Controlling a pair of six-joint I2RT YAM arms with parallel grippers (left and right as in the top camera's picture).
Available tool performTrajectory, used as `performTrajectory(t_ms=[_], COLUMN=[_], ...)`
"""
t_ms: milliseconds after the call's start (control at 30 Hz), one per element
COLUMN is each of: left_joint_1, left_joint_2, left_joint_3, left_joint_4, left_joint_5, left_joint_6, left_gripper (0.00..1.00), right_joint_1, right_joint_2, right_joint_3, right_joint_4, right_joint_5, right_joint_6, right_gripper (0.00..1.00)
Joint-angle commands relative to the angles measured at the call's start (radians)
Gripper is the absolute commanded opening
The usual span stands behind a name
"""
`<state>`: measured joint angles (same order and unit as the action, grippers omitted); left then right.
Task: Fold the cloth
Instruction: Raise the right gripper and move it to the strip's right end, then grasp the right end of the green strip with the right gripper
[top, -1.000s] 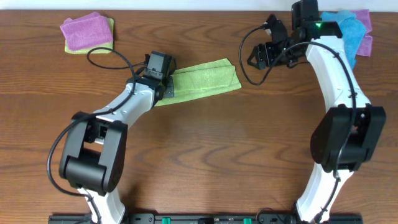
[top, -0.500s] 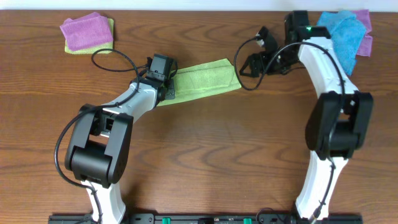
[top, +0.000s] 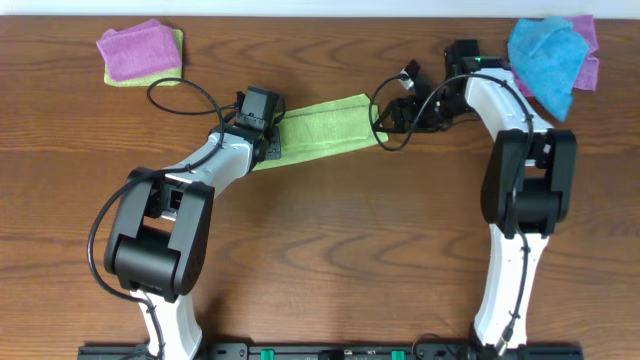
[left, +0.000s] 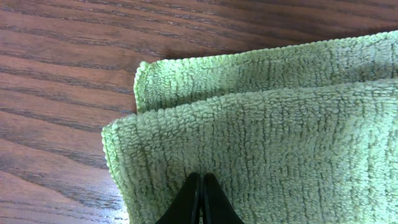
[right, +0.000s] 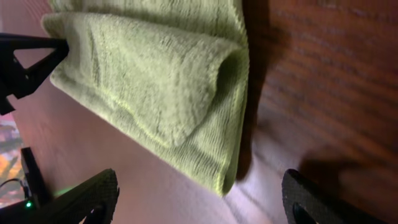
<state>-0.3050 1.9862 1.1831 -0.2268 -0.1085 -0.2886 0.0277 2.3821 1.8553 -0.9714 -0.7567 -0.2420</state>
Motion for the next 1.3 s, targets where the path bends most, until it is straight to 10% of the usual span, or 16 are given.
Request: performTrajectory(t_ms=[0,500,767,933,1267], left_joint_1=[-0.004,-0.004,-0.004,-0.004,-0.004], left_joint_2=[0.021,0.021,0.02,0.021,0.021], left_joint_3=[-0.007,-0.007,-0.007,-0.007,-0.007], left_joint_4=[-0.008,-0.008,-0.008,-0.009,-0.008], left_joint_5=[0.004,0.004,0.004,0.004,0.004], left_joint_6=[-0.007,-0.007,-0.007,-0.007,-0.007], left_gripper=[0.06,0.06,0.06,0.06,0.06], right_joint_1=[-0.007,0.089,0.094,0.093,0.111], right_joint_2=[0.046,0.119,0.119,0.118,0.055], right_joint_3=[-0.004,-0.004,-0.004,0.0,0.112], right_joint_4=[0.035,0.176,0.213,0.232,0.158], right_joint_5=[-0.053,-0.105,-0.023,0.001,-0.008], right_joint_6=[0.038,0.144,0.184,0.225,0.245], right_gripper=[0.84,0.81,0.47,0.02,0.02])
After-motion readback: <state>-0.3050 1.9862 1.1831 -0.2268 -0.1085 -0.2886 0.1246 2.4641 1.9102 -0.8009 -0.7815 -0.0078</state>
